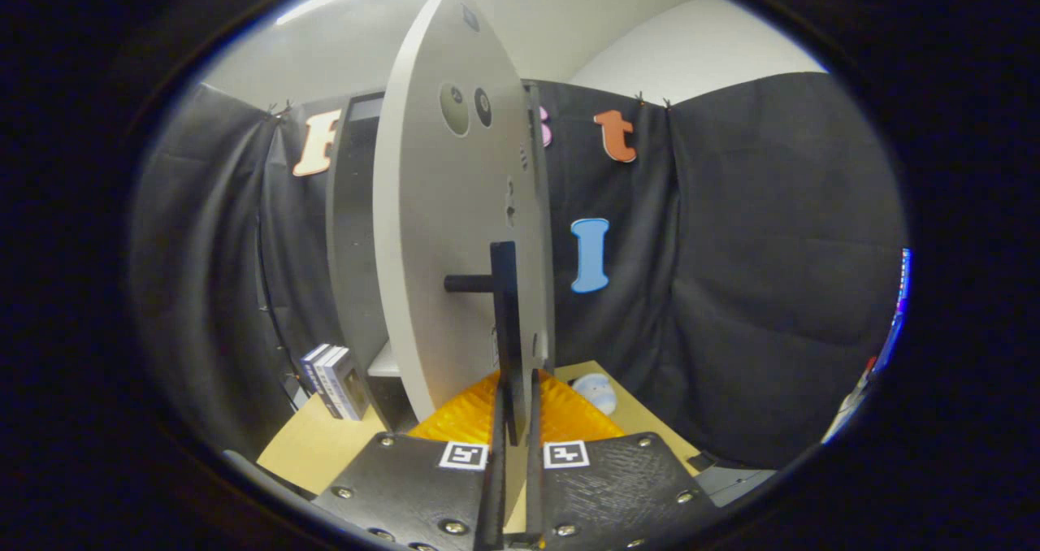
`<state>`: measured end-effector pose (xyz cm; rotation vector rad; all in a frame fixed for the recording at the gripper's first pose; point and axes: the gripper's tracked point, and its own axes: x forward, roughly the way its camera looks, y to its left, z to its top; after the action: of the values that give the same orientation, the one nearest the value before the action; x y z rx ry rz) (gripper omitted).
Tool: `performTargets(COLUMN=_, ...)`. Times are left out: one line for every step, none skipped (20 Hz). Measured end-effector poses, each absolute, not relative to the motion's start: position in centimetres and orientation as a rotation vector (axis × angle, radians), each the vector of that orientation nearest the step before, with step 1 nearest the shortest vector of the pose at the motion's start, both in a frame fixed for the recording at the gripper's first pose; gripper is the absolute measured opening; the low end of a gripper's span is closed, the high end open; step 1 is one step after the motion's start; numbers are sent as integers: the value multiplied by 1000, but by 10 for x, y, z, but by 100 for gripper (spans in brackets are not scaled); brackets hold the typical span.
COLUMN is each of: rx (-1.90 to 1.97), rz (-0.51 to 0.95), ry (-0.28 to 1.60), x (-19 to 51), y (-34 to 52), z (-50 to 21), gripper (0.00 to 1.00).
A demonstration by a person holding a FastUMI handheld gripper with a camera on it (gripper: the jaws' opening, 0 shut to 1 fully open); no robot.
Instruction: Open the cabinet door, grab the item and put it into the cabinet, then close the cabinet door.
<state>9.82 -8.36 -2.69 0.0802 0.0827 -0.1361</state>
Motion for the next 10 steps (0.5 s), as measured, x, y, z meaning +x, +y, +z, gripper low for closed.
performTargets(rx=85, rz=-141, ry=82, x=96, y=-95, z=-27, gripper=11)
performTargets(rx=98, rz=-127, ry=84, x=94, y=-103, z=-29, gripper=11)
performTargets(rx=101, rz=-134, ry=85, x=91, y=-112, z=-29, gripper=8)
performTargets(rx=86, rz=-163, ry=94, x=99, y=-129, z=-31, gripper=5)
performTargets(rx=66, rz=-169, ry=90, x=90, y=-139, z=-30, gripper=4)
performTargets(rx=62, rz=-162, ry=82, x=91, y=-148, z=-29, gripper=3)
performTargets(rx=84, rz=-135, ry=94, x=93, y=-150, z=-31, gripper=3)
performTargets(rx=97, rz=-114, ry=85, x=97, y=-153, z=-31, gripper=3)
performTargets(rx=95, rz=-93, ry=88, x=100, y=-158, z=-32, gripper=3)
performTargets(rx=92, rz=-77, ry=86, x=101, y=-165, z=-30, gripper=3)
